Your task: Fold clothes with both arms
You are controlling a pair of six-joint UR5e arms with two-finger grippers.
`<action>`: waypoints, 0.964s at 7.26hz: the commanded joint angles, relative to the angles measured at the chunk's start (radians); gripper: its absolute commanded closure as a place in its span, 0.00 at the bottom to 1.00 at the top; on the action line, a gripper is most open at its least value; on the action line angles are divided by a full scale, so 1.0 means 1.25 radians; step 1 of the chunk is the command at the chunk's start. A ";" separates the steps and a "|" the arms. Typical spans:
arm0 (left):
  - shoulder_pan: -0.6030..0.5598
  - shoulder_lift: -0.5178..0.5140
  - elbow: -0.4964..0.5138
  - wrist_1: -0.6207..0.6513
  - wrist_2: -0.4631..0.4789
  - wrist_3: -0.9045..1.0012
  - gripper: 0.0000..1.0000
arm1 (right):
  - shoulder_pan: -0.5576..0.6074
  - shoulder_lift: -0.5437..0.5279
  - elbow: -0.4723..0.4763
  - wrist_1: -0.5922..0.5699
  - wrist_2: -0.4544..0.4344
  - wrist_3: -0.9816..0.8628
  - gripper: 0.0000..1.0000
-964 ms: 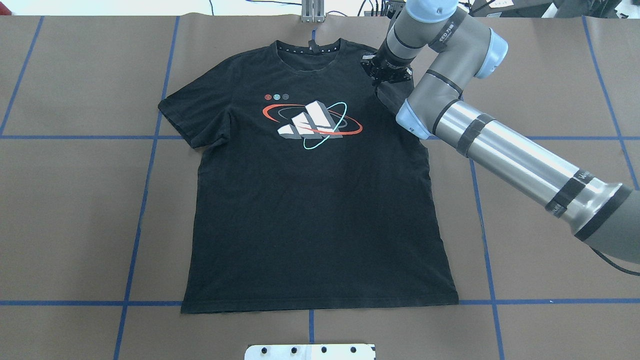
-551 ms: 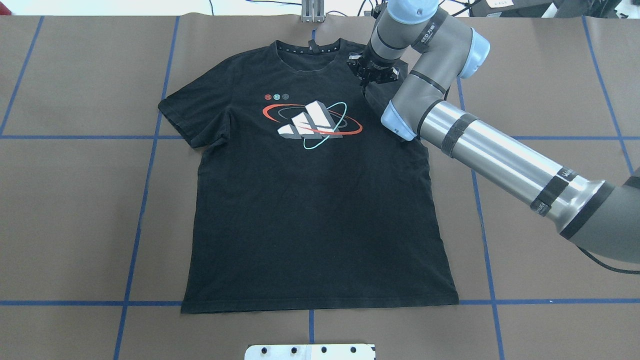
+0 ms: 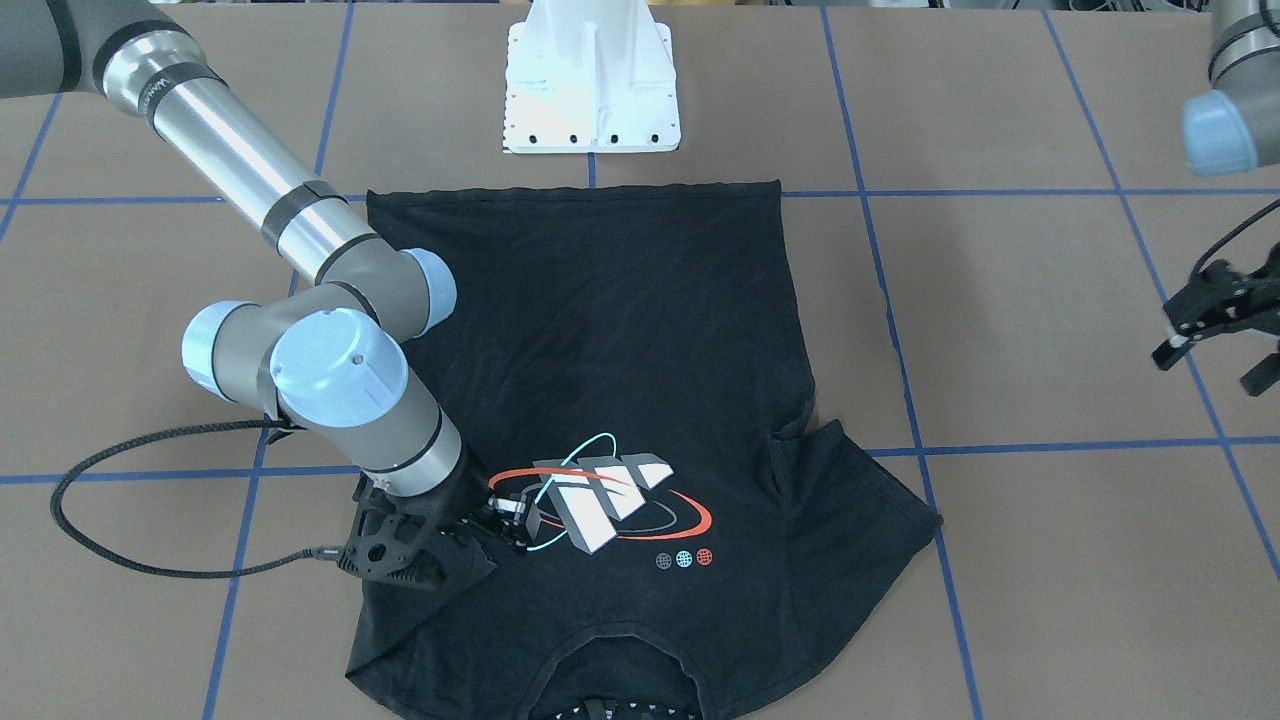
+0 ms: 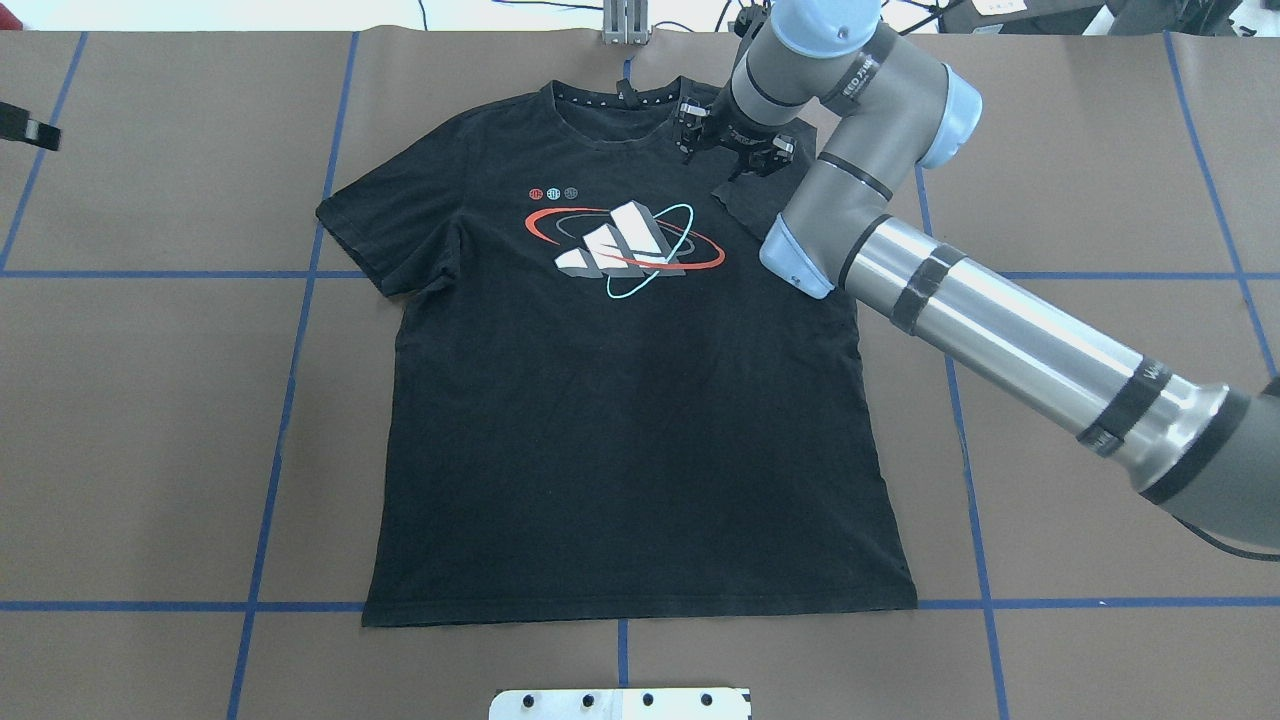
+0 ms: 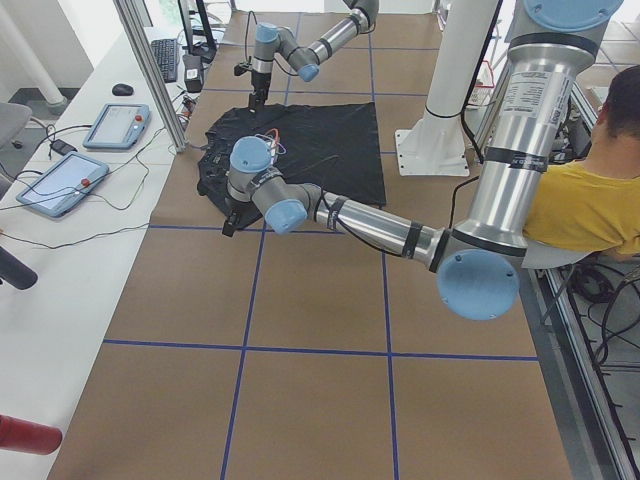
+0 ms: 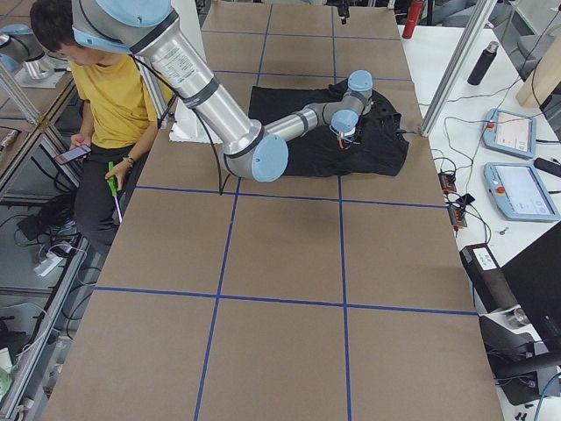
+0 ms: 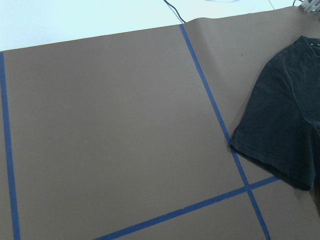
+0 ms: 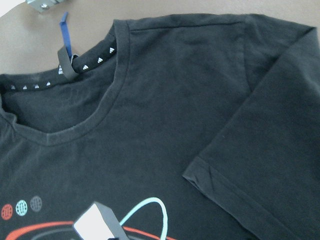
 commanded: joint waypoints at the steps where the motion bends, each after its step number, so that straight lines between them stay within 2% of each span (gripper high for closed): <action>1: 0.071 -0.104 0.194 -0.123 0.009 -0.025 0.01 | -0.008 -0.240 0.280 -0.002 0.001 0.006 0.00; 2: 0.091 -0.158 0.314 -0.205 0.011 -0.046 0.01 | -0.007 -0.275 0.319 -0.002 -0.001 0.006 0.00; 3: 0.107 -0.184 0.378 -0.245 0.014 -0.057 0.04 | -0.008 -0.277 0.325 -0.002 -0.002 0.008 0.00; 5: 0.132 -0.195 0.405 -0.260 0.015 -0.058 0.17 | -0.007 -0.278 0.329 -0.002 -0.006 0.008 0.00; 6: 0.135 -0.228 0.435 -0.260 0.014 -0.058 0.24 | -0.006 -0.279 0.329 -0.002 -0.006 0.008 0.00; 7: 0.140 -0.248 0.458 -0.270 0.015 -0.059 0.26 | -0.007 -0.282 0.329 -0.002 -0.008 0.008 0.00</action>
